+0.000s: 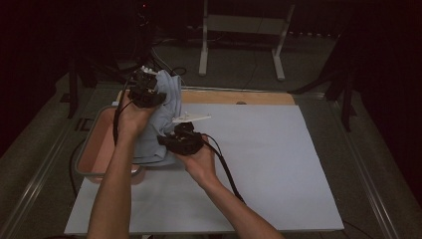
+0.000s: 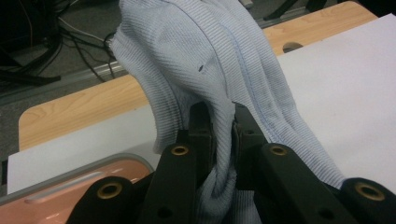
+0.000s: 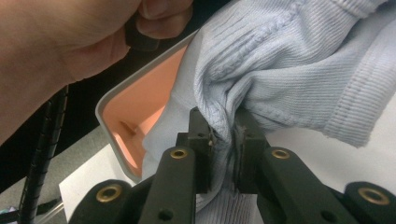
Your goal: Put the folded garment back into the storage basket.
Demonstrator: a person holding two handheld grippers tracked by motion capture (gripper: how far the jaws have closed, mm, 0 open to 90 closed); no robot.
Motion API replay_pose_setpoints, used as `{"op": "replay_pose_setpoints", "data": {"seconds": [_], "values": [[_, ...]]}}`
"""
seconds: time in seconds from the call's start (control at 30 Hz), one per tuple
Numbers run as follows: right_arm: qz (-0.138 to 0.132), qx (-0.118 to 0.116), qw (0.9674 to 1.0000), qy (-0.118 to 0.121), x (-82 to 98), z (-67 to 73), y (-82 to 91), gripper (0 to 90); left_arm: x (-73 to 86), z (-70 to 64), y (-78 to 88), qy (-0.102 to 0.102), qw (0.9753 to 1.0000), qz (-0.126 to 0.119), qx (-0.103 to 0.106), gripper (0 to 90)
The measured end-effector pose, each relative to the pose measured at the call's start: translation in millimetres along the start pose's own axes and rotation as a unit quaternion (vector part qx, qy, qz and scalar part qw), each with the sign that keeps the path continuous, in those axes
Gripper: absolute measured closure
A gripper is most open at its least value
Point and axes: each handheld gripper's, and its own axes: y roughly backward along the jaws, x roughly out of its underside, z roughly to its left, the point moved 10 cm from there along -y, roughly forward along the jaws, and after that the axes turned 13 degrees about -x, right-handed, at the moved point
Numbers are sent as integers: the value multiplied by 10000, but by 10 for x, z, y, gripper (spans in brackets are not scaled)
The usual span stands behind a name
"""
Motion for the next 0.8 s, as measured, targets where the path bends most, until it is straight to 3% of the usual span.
{"op": "replay_pose_setpoints", "data": {"seconds": [0.8], "values": [[95,-151,9998,-19,-8,125,-299,807,108,292,60,65,9997,39,-231,827]]}}
